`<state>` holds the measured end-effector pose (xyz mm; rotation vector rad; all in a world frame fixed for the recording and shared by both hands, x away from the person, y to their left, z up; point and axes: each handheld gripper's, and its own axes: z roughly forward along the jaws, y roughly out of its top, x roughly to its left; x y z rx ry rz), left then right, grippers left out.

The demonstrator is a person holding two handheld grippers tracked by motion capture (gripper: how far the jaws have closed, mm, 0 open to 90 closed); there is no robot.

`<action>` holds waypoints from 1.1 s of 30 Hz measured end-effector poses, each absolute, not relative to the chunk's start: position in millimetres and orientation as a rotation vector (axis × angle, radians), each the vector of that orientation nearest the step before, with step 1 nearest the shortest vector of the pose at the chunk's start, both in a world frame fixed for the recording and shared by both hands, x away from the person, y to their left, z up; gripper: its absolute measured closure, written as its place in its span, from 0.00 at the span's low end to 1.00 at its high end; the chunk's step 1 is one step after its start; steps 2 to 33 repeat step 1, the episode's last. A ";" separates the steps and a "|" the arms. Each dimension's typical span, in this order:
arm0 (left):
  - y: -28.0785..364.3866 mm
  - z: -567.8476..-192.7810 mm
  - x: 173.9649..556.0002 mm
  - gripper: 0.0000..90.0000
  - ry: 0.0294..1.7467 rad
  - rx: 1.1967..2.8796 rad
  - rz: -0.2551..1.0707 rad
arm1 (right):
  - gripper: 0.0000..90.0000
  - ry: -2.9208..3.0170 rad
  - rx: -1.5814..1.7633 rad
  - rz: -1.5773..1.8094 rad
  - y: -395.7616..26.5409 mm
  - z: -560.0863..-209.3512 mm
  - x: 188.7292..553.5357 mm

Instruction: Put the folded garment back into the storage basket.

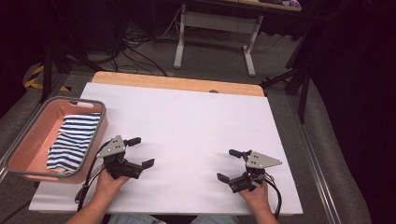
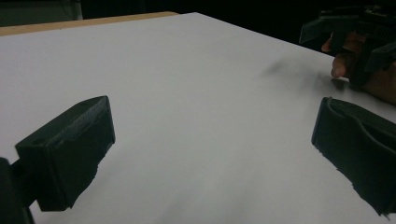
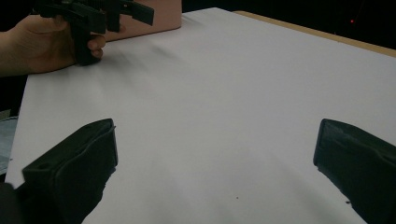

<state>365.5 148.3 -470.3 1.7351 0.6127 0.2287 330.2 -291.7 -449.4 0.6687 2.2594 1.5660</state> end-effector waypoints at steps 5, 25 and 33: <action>148.3 -470.3 365.5 0.00 0.613 1.735 0.229 | 0.00 2.257 0.670 1.566 -291.9 -449.4 330.3; 148.3 -470.3 365.5 0.00 0.613 1.735 0.229 | 0.00 2.257 0.670 1.566 -291.9 -449.4 330.3; 148.3 -470.3 365.5 0.00 0.613 1.735 0.229 | 0.00 2.257 0.670 1.566 -291.9 -449.4 330.3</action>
